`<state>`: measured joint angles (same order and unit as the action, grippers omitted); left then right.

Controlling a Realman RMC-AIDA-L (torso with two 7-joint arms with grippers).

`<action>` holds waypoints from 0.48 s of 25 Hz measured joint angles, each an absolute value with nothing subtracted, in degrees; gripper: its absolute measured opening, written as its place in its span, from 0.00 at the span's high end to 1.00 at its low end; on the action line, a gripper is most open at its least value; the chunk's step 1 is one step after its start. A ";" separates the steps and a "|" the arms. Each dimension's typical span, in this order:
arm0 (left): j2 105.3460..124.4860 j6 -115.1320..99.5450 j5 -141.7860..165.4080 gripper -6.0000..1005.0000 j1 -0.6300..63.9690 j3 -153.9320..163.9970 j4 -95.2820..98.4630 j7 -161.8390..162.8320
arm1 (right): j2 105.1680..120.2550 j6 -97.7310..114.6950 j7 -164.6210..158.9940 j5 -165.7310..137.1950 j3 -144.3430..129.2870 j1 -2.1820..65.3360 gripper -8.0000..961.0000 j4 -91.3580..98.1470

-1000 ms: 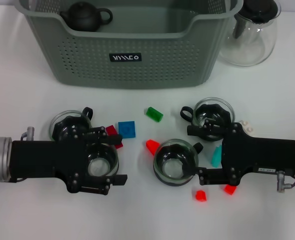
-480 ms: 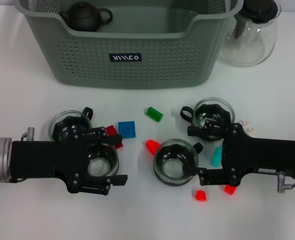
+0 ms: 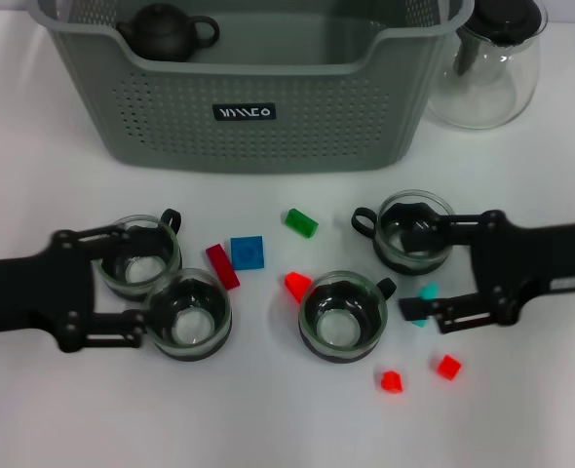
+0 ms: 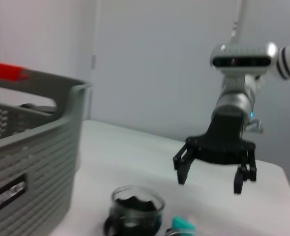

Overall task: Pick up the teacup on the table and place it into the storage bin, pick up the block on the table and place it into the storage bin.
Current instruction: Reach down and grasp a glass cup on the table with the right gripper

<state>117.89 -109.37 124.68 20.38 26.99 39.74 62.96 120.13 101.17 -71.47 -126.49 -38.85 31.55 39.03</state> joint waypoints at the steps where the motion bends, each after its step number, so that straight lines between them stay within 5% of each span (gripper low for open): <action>1: 117.80 -109.55 125.04 0.16 20.26 26.11 39.91 63.11 | 120.03 102.10 -76.89 -127.17 -40.95 32.24 0.12 43.26; 12: 118.02 -108.95 126.21 0.16 18.81 21.43 39.63 62.93 | 120.09 111.90 -109.73 -134.74 -65.04 40.26 0.14 79.69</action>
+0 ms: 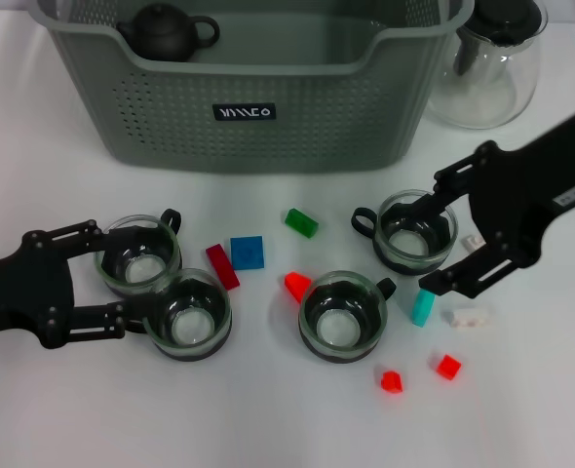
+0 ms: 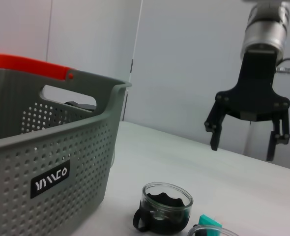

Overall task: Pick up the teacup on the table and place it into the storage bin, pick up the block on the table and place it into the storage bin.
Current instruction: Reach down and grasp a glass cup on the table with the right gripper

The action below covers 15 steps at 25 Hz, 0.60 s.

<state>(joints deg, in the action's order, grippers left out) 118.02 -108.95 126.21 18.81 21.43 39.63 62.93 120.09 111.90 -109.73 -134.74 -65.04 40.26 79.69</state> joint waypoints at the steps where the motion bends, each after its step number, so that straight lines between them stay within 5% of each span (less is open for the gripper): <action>1: 118.02 -108.92 126.21 0.16 18.80 21.43 39.48 62.93 | 120.18 111.74 -111.59 -136.73 -67.25 41.42 0.14 80.79; 12: 118.31 -108.50 125.80 0.16 18.75 21.38 39.06 62.76 | 120.49 104.56 -120.19 -146.84 -84.69 44.75 0.17 80.32; 15: 118.47 -107.66 125.78 0.16 18.76 21.36 38.80 62.67 | 120.50 100.85 -120.40 -147.60 -86.88 44.01 0.29 77.71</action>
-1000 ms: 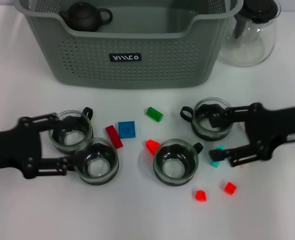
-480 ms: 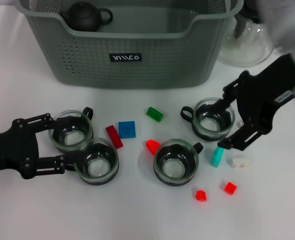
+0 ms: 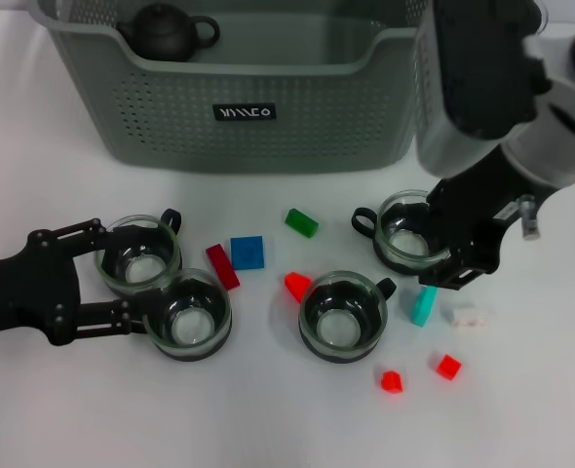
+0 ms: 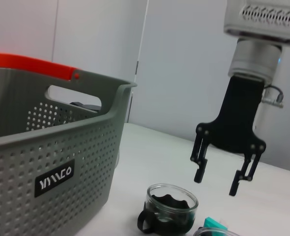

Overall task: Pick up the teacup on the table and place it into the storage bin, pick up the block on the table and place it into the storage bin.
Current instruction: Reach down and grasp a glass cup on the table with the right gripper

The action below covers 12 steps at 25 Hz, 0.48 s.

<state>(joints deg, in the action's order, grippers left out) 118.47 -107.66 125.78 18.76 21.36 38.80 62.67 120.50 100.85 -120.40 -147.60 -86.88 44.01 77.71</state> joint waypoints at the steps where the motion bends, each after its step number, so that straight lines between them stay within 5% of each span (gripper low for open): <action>1: 118.48 -107.48 125.77 0.16 18.77 21.36 38.57 62.53 | 120.50 99.54 -120.55 -147.92 -87.42 43.87 0.33 76.64; 12: 118.55 -107.39 125.92 0.16 18.81 21.36 38.31 62.24 | 120.50 89.57 -122.35 -149.74 -90.18 43.68 0.39 68.40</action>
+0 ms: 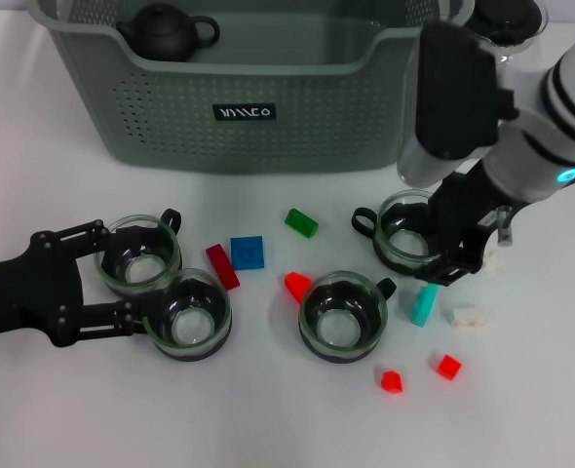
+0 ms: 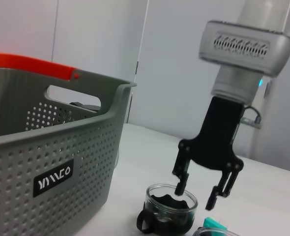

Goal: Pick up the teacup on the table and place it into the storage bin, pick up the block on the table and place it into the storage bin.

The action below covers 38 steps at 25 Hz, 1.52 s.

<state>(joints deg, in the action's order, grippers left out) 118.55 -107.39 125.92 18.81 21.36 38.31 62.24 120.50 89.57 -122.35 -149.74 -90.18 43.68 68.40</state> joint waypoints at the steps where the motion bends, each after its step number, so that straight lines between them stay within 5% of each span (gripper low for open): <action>1: 118.56 -107.39 125.97 0.16 18.81 21.35 38.32 62.23 | 120.50 88.81 -122.35 -149.72 -90.63 43.71 0.39 67.61; 7: 118.68 -107.31 126.00 0.16 18.73 21.35 38.32 62.23 | 120.69 86.73 -122.62 -149.30 -91.79 43.35 0.39 65.52; 15: 118.75 -107.33 126.10 0.16 18.72 21.36 38.32 62.22 | 120.55 86.85 -123.36 -149.25 -91.64 43.23 0.60 64.89; 20: 118.74 -107.41 126.19 0.16 18.72 21.36 38.32 62.23 | 120.37 87.44 -123.47 -149.36 -91.31 43.05 0.83 65.62; 26: 118.74 -107.68 126.21 0.16 18.72 21.35 38.32 62.22 | 120.18 95.04 -123.31 -149.28 -85.41 42.92 0.94 71.98; 38: 118.74 -107.64 125.87 0.16 19.07 21.37 38.32 62.24 | 118.93 111.15 -120.57 -131.24 -59.93 45.29 0.92 83.05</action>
